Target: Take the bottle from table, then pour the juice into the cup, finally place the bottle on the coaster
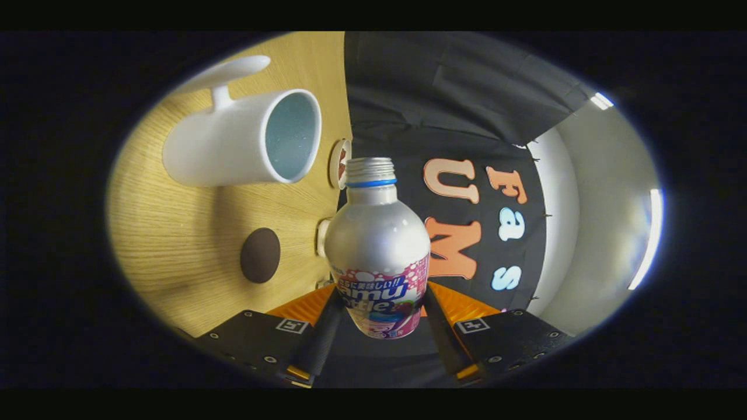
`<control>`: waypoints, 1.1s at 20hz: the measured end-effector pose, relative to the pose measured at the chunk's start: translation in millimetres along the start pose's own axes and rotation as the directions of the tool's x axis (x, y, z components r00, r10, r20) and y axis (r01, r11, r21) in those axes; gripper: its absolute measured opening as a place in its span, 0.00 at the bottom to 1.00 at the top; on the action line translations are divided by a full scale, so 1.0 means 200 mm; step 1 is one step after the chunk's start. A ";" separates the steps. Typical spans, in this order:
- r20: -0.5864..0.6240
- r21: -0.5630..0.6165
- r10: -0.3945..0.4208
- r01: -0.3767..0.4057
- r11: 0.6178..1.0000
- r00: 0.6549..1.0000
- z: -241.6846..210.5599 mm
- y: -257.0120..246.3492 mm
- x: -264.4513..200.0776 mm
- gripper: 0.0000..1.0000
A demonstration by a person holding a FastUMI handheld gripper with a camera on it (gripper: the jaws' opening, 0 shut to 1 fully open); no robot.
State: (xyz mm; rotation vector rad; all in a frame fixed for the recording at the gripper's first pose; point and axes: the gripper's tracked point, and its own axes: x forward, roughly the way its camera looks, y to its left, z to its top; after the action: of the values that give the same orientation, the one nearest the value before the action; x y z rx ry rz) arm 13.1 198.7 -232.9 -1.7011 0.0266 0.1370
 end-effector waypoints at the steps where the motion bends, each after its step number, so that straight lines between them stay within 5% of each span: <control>1: 0.004 -0.013 -0.003 0.003 1.000 1.000 0.00 0.00 0.00 0.76; 22: 0.034 -0.128 -0.035 0.039 0.991 0.999 0.01 -0.06 0.03 0.76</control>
State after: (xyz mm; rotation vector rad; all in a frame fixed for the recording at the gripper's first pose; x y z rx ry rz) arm 20.4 203.0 -222.2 -1.8266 -0.0381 0.1409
